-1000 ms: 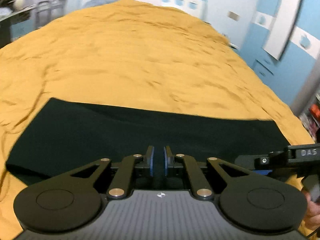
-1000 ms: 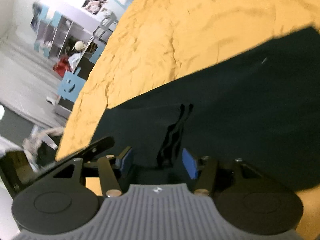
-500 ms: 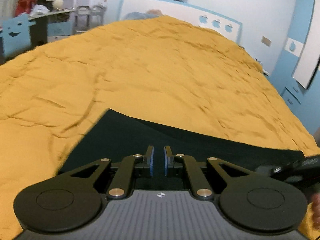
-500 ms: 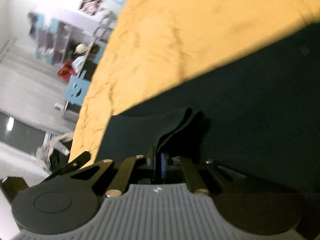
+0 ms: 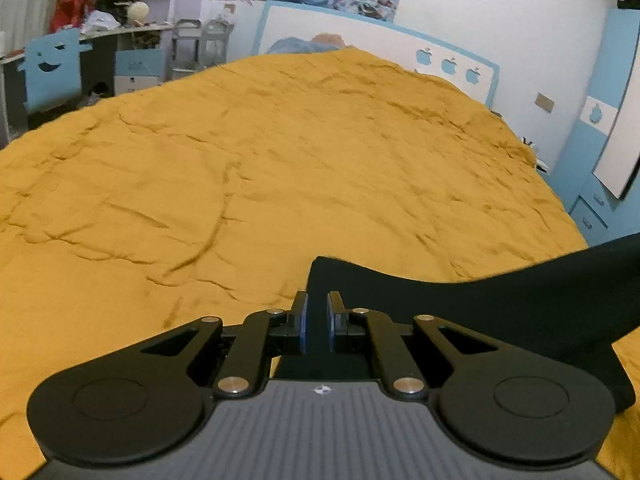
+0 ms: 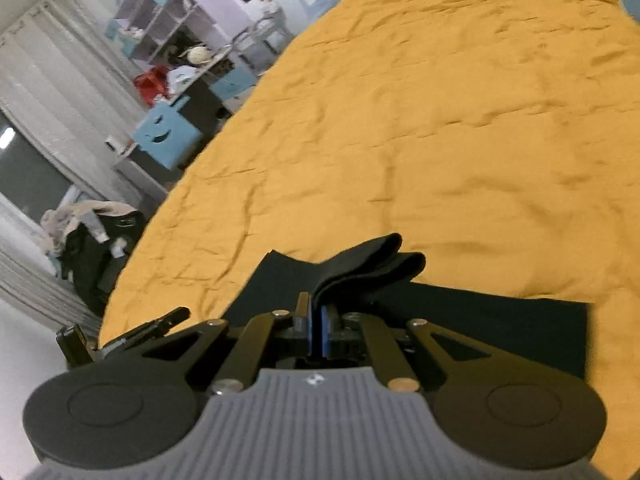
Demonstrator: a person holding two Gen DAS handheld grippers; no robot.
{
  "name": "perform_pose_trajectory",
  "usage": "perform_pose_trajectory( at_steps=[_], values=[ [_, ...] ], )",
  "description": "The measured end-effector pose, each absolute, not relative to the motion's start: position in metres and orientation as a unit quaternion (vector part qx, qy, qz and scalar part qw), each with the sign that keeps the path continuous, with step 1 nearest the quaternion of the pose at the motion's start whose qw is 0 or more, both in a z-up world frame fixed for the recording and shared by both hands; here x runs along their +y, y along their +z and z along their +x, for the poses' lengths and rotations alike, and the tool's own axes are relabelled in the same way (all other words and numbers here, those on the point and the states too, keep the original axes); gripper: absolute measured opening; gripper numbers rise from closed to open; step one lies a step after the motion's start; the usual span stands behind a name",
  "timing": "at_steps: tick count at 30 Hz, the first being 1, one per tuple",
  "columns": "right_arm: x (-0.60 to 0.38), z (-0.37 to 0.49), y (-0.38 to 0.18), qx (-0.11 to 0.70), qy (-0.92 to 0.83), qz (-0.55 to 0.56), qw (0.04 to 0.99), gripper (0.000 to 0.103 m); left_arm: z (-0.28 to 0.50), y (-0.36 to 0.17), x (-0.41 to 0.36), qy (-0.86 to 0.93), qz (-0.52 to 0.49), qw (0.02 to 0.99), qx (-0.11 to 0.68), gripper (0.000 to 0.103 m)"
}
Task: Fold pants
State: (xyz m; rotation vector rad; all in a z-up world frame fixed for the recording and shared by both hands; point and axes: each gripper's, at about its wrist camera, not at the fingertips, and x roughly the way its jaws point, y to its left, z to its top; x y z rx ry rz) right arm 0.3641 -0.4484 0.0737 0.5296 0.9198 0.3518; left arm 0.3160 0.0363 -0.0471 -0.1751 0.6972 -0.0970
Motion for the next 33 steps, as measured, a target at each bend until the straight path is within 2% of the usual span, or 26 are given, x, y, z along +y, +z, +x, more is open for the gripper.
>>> perform_pose_trajectory(
  at_steps=[4, 12, 15, 21, 24, 26, 33],
  values=[
    [-0.498, 0.349, 0.052, 0.460, 0.126, 0.254, 0.841, 0.000, 0.327, -0.058, 0.021, -0.067, -0.083, 0.929, 0.355, 0.009],
    [-0.540, 0.354, -0.058, 0.509, 0.050, 0.288, 0.809, 0.000, 0.352, -0.088, -0.004, -0.070, -0.047, 0.917, 0.390, 0.009],
    [-0.533, 0.354, -0.064, 0.502, 0.052, 0.277, 0.817, 0.000, 0.356, -0.092, -0.003, -0.068, -0.051, 0.914, 0.396, 0.009],
    [-0.528, 0.338, -0.016, 0.412, 0.115, 0.249, 0.869, 0.000, 0.359, -0.087, -0.002, -0.065, -0.052, 0.918, 0.387, 0.009],
    [-0.522, 0.352, -0.050, 0.467, 0.063, 0.191, 0.861, 0.000, 0.366, -0.093, -0.007, -0.067, -0.041, 0.916, 0.394, 0.009],
    [-0.526, 0.356, -0.079, 0.489, 0.042, 0.197, 0.849, 0.000, 0.368, -0.096, -0.011, -0.068, -0.031, 0.916, 0.393, 0.009],
    [-0.527, 0.351, -0.108, 0.483, 0.010, 0.199, 0.853, 0.000, 0.384, -0.105, -0.010, -0.073, -0.026, 0.915, 0.396, 0.009]
  ],
)
